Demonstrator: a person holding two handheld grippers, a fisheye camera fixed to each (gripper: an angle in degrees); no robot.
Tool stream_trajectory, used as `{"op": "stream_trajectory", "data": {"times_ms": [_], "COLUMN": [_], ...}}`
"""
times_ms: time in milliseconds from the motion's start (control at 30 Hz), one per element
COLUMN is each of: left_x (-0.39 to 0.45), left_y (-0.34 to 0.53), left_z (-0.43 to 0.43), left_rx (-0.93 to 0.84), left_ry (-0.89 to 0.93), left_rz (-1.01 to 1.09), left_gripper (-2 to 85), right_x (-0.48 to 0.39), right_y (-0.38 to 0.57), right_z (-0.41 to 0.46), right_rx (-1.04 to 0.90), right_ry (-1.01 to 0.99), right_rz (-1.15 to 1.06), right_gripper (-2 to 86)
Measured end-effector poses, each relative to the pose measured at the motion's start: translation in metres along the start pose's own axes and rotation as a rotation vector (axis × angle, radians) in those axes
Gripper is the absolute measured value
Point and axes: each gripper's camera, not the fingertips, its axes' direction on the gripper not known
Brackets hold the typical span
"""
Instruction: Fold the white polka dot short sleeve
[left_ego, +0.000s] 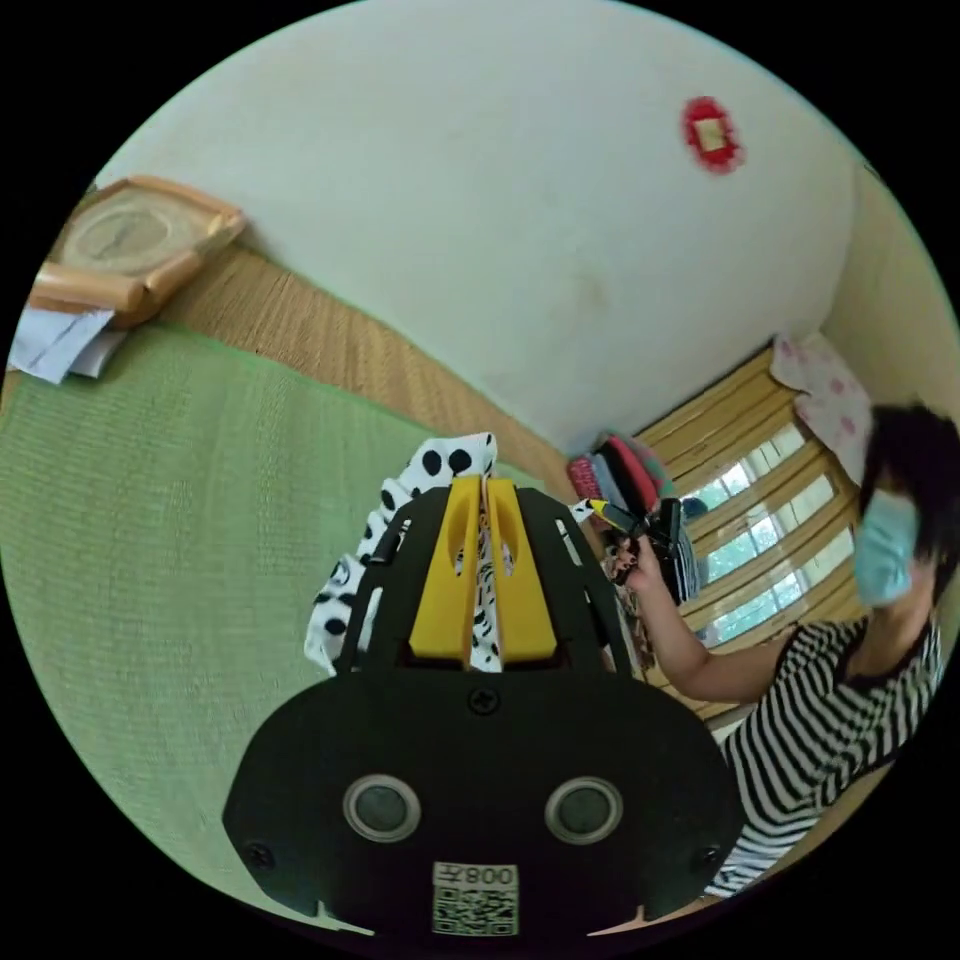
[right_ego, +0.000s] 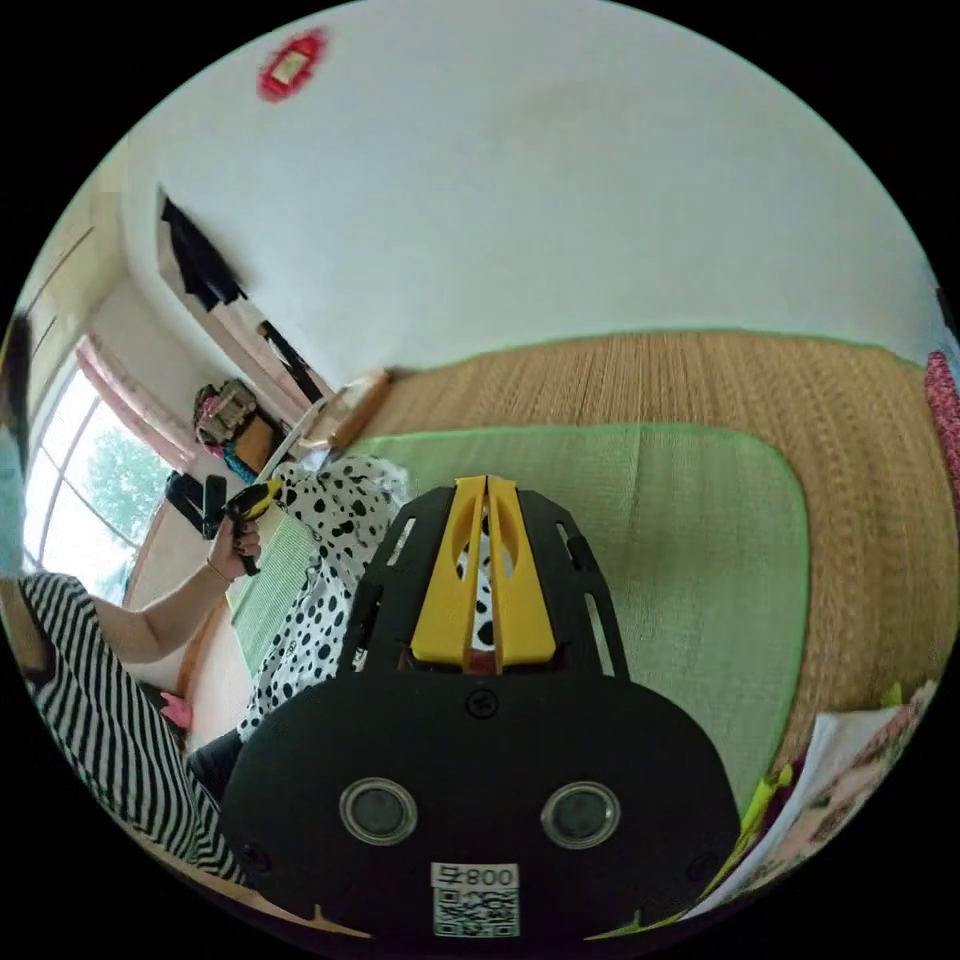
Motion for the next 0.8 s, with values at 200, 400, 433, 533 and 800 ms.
{"op": "stream_trajectory", "data": {"times_ms": [200, 400, 433, 533, 800], "left_x": [-0.034, -0.014, -0.011, -0.007, -0.014], "left_y": [0.042, 0.022, 0.019, 0.014, -0.024], "left_z": [-0.017, -0.026, -0.027, -0.030, -0.017], "left_rx": [0.023, 0.037, 0.037, 0.063, 0.124], "left_ry": [-0.003, 0.043, 0.050, 0.073, 0.081], "left_rz": [-0.220, -0.128, -0.117, -0.099, -0.070], "left_gripper": [0.8, 0.8, 0.8, 0.8, 0.9], "right_x": [0.025, 0.012, 0.010, 0.000, -0.013], "right_y": [0.055, 0.033, 0.032, 0.030, 0.000], "right_z": [-0.005, -0.033, -0.035, -0.043, -0.050], "right_rx": [-0.013, 0.073, 0.078, 0.105, 0.201], "right_ry": [-0.076, -0.128, -0.142, -0.162, -0.085], "right_rz": [0.199, 0.194, 0.189, 0.168, 0.134], "right_gripper": [0.2, 0.1, 0.1, 0.1, 0.1]}}
